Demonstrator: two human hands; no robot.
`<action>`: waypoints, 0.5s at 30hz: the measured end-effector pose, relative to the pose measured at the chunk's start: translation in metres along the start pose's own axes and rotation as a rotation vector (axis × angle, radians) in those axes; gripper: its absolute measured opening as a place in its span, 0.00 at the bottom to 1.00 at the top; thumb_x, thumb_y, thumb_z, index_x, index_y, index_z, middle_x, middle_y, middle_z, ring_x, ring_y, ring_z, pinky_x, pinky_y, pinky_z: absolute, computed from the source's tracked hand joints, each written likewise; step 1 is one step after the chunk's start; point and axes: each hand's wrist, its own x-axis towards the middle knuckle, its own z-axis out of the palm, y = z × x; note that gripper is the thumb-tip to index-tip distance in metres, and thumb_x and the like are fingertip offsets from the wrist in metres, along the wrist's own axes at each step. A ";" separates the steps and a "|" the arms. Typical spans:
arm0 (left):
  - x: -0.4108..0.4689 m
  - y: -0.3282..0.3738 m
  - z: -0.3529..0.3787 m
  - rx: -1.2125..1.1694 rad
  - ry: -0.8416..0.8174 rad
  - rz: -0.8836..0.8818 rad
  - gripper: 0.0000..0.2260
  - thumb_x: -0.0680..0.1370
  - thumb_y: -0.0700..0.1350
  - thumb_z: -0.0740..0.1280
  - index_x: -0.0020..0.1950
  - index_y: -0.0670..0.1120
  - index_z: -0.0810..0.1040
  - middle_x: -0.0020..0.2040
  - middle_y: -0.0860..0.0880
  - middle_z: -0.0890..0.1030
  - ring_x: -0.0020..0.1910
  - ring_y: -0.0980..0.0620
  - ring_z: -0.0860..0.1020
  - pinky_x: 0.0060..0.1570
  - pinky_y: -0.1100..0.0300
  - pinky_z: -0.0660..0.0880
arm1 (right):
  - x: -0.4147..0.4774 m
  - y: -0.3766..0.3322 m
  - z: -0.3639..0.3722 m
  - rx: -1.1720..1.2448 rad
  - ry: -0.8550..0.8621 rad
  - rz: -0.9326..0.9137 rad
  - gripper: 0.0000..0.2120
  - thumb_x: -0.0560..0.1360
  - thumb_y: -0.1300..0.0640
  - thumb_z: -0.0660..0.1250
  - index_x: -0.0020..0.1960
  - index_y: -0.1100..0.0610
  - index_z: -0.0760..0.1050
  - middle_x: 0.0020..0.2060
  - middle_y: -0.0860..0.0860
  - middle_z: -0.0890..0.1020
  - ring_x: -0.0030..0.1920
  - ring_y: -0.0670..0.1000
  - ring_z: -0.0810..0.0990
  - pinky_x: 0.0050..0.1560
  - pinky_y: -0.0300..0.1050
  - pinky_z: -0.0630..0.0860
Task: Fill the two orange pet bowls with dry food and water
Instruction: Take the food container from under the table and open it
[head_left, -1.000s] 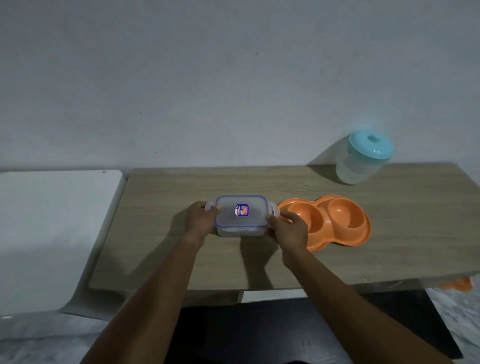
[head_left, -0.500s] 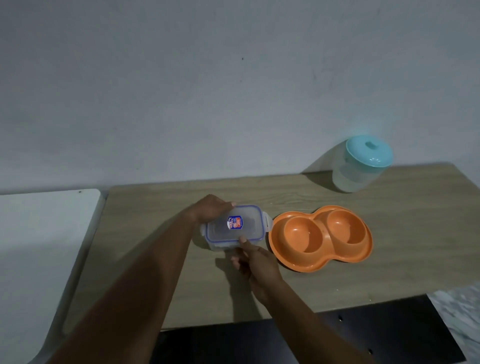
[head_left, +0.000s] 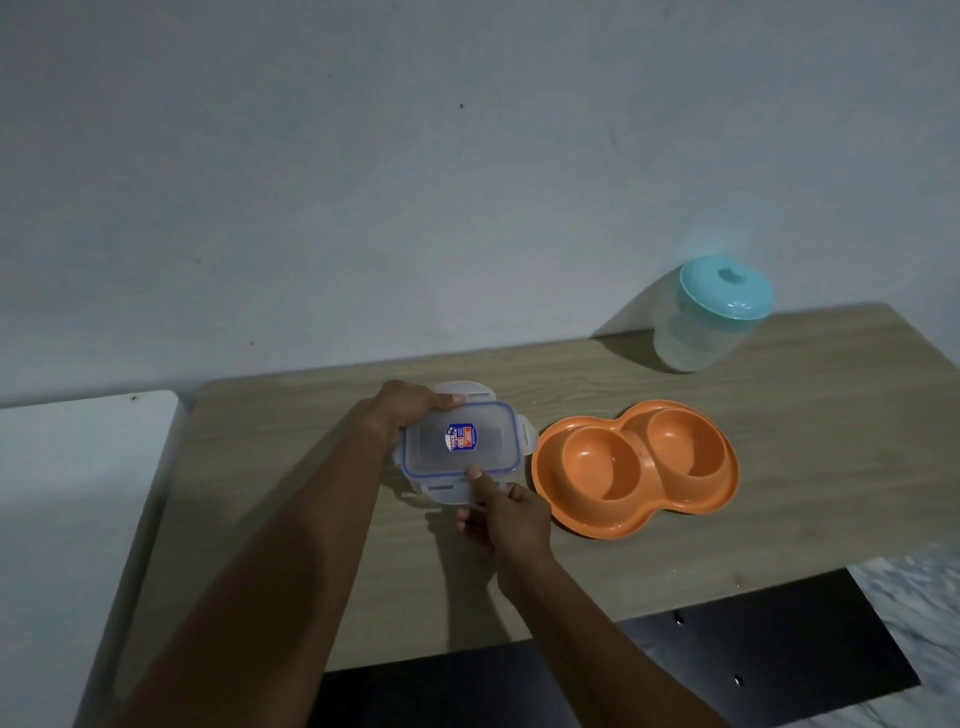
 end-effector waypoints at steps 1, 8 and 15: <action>-0.005 -0.002 0.003 0.050 0.079 0.092 0.18 0.65 0.46 0.81 0.47 0.35 0.84 0.45 0.40 0.85 0.42 0.45 0.82 0.44 0.51 0.79 | -0.001 -0.002 0.000 0.004 -0.011 0.017 0.12 0.75 0.56 0.75 0.47 0.65 0.79 0.36 0.60 0.84 0.30 0.52 0.82 0.33 0.46 0.83; -0.078 0.016 0.000 0.085 0.161 0.542 0.11 0.67 0.48 0.79 0.44 0.43 0.85 0.42 0.47 0.86 0.40 0.54 0.82 0.42 0.57 0.78 | -0.010 -0.021 -0.013 -0.102 -0.163 0.058 0.13 0.76 0.52 0.75 0.52 0.60 0.77 0.40 0.56 0.83 0.31 0.50 0.81 0.33 0.42 0.80; -0.158 -0.017 -0.013 0.157 0.028 0.652 0.06 0.67 0.39 0.79 0.42 0.42 0.85 0.38 0.48 0.85 0.36 0.57 0.82 0.38 0.64 0.76 | -0.031 -0.036 -0.044 0.069 -0.278 0.196 0.10 0.84 0.54 0.62 0.51 0.59 0.76 0.46 0.58 0.77 0.42 0.54 0.80 0.42 0.42 0.81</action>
